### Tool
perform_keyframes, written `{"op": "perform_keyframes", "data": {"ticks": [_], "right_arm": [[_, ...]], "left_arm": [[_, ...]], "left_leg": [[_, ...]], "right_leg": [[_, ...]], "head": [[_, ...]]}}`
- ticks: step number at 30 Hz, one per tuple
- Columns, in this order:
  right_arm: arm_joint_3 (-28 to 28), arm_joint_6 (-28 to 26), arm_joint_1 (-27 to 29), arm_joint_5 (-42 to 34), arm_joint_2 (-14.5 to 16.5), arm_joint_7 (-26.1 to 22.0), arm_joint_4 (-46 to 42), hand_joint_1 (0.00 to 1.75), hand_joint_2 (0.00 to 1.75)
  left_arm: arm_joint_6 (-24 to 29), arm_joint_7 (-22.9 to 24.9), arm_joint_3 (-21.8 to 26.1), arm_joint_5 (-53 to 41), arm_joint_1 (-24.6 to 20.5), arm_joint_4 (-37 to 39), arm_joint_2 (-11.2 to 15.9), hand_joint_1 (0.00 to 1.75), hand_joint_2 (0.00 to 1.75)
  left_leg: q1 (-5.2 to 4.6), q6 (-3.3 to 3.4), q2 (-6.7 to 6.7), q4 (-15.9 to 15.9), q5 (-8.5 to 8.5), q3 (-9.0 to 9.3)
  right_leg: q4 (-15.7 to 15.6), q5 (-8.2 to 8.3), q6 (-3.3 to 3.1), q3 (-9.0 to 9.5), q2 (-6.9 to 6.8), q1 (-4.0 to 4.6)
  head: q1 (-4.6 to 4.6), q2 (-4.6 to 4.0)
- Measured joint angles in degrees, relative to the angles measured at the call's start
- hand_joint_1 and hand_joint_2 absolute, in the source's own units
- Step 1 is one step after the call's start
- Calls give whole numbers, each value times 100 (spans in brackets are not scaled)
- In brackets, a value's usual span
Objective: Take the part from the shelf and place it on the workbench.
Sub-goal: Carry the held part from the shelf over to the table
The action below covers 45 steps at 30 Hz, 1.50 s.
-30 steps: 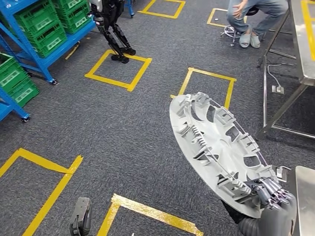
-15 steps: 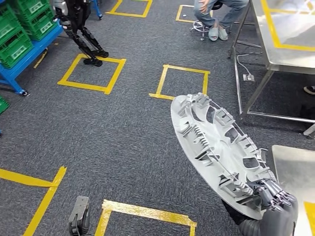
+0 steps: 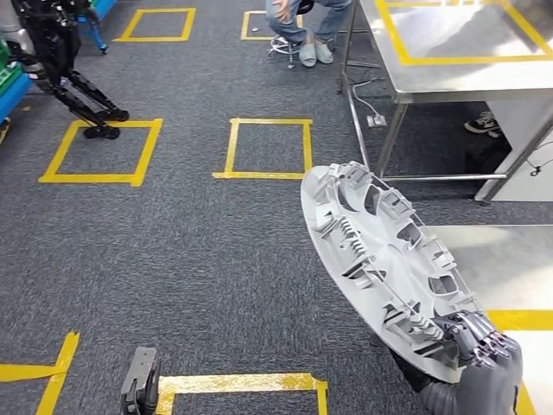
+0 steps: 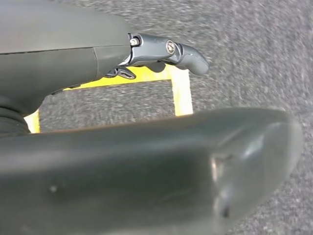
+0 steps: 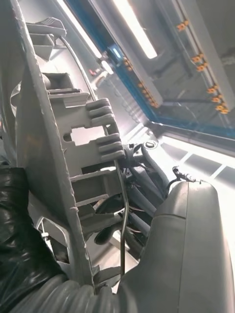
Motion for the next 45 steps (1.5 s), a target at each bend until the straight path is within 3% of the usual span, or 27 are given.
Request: {"op": "perform_keyframes", "data": {"ticks": [1, 2, 3, 4, 6, 8, 10, 11, 12, 14, 16, 19, 21, 23, 24, 25, 26, 28, 30, 32, 34, 36, 38, 40, 41, 43, 45], "right_arm": [[-1, 0, -3, 1, 4, -2, 0, 175, 175], [-1, 0, -3, 1, 5, -4, -1, 175, 175], [-2, 0, 4, 2, 7, -8, -1, 175, 175], [-3, 0, 16, 2, 8, -13, -2, 175, 175], [-4, 0, 14, 2, 8, -31, -2, 175, 175], [-5, 0, -3, -2, 9, -52, -2, 175, 175], [-13, 0, -7, -5, 11, -62, -1, 175, 175], [-21, 0, -6, -7, 12, -63, -1, 175, 175], [-31, 0, -5, -9, 12, -64, 0, 175, 175], [-44, 0, -8, -11, 13, -67, 1, 175, 175], [-46, 0, -16, -12, 15, -76, -5, 175, 175], [-53, 0, -6, -13, 16, -87, -13, 175, 175], [-60, 0, -2, -14, 19, -90, -16, 175, 175], [-63, 0, -11, -15, 22, -91, -17, 175, 175], [-64, 0, -14, -14, 23, -91, -16, 175, 175], [-64, 0, -12, -15, 23, -91, -16, 175, 175], [-65, 0, -10, -17, 23, -91, -15, 175, 175], [-66, 0, -6, -21, 23, -91, -15, 175, 175], [-66, 0, -15, -22, 22, -92, -15, 175, 175], [-68, 0, -26, -24, 22, -92, -16, 175, 175], [-69, 0, -14, -24, 23, -92, -17, 175, 175], [-67, -1, -3, -23, 23, -94, -17, 175, 175], [-63, -1, -16, -24, 24, -97, -17, 175, 175], [-62, 0, -25, -24, 25, -96, -16, 175, 175], [-64, 0, -24, -24, 25, -94, -16, 175, 175], [-71, 0, -22, -24, 25, -91, -15, 175, 175], [-72, 0, -30, -23, 25, -94, -16, 175, 175]], "left_arm": [[0, -1, 0, -2, 2, 0, 7, 0, 0], [0, -1, 0, -3, 4, 0, 4, 0, 0], [-1, -2, 0, -5, 1, -1, -4, 0, 0], [1, -3, 0, -5, -5, -1, -7, 0, 0], [2, -4, 0, -7, -15, -1, -11, 0, 0], [4, -4, 0, -8, 0, -1, -4, 0, 0], [4, -4, 0, -11, 12, -1, -4, 0, 0], [4, -4, 0, -13, 10, -1, -5, 0, 0], [4, -4, 0, -14, 4, -1, -6, 0, 0], [4, -4, 0, -15, -5, -1, -6, 0, 0], [5, -5, 0, -18, -12, -1, -6, 0, 0], [8, -8, 0, -22, -26, -2, -12, 0, 0], [12, -14, 0, -23, -39, -3, -12, 0, 0], [15, -20, 0, -24, -30, -3, -9, 0, 0], [15, -20, 0, -25, -15, -3, -9, 0, 0], [15, -20, 0, -25, 0, -3, -9, 0, 0], [15, -20, 0, -26, 10, -3, -9, 0, 0], [18, -20, 0, -25, 11, -3, -5, 0, 0], [27, -20, 0, -26, 9, -3, 14, 0, 0], [38, -19, 1, -29, 11, -3, 28, 0, 0], [45, -21, 2, -31, 1, -3, 17, 0, 0], [49, -26, 2, -31, -12, -5, 9, 0, 0], [50, -28, 3, -31, -6, -7, 13, 0, 0], [49, -28, 4, -31, 8, -6, 13, 0, 0], [49, -28, 4, -31, 10, -6, 12, 0, 0], [48, -28, 4, -31, 5, -6, 5, 0, 0], [48, -28, 3, -31, -3, -7, 4, 0, 0]], "left_leg": [[-1, 9, -94, -131, 9, 41], [-10, 13, -85, -170, -8, 50], [-12, 25, -19, -195, -6, 56], [-8, 53, 52, -222, 8, 68], [12, 115, 215, -271, 33, 97], [-4, 145, 378, -275, 28, 104], [-16, 145, 550, -272, 15, 108], [-17, 139, 630, -271, 5, 116], [-17, 126, 703, -271, -9, 131], [-32, 78, 833, -268, -49, 171], [-63, 18, 944, -257, -84, 201], [-58, -65, 1077, -254, -126, 244], [-32, -110, 895, 13, -324, 162], [-24, -119, 596, 730, -691, -157], [-27, -114, 523, 1105, -835, -343], [-29, -104, 485, 1353, -886, -480], [-33, -86, 462, 1385, -811, -524], [-43, -25, 364, 840, -377, -336], [-41, 42, 55, 134, -32, -57], [-56, 70, -130, -152, 9, 39], [-74, 101, -16, -233, 17, 58], [-59, 158, 136, -318, 52, 106], [-58, 192, 305, -354, 57, 137], [-65, 199, 484, -351, 39, 143], [-65, 192, 569, -351, 28, 150], [-62, 158, 723, -350, -5, 185], [-85, 100, 851, -338, -55, 231]], "right_leg": [[9, 12, 37, -38, 64, -16], [12, 30, 84, -73, 133, -30], [5, 45, 126, -112, 192, -51], [31, 32, 159, -151, 147, -51], [343, -146, 205, -332, -139, -30], [1037, -472, 241, -671, -450, -26], [1523, -606, 268, -912, -545, -41], [1483, -532, 275, -885, -571, -47], [1233, -377, 275, -741, -612, -50], [472, -94, 255, -290, -825, -28], [45, -20, 185, -37, -966, 10], [10, -27, 63, -41, -813, 34], [-17, -11, -5, -23, -690, 16], [-28, -10, -51, -12, -564, 9], [-27, -11, -66, -11, -492, 17], [-26, -12, -73, -8, -413, 29], [-25, -12, -76, 0, -328, 41], [-23, -12, -76, 27, -162, 54], [-10, -11, -55, 18, -21, 49], [6, 10, 11, -48, 109, 8], [6, 32, 93, -116, 198, -32], [180, -80, 146, -232, -47, -16], [788, -393, 192, -536, -412, -5], [1439, -633, 242, -867, -531, -29], [1530, -617, 261, -913, -553, -42], [1044, -314, 277, -639, -636, -59], [291, -65, 246, -202, -882, -40]], "head": [[1, 0], [-3, 0], [-7, 0], [-3, 0], [26, 0], [50, 0], [51, 0], [51, 0], [52, 0], [53, 0], [48, 0], [50, 0], [30, 0], [-3, 0], [-10, 0], [-13, 0], [-12, 0], [-13, 0], [-2, 0], [1, 0], [-9, 0], [11, 0], [35, 0], [39, 0], [40, 0], [42, 0], [42, 0]]}}
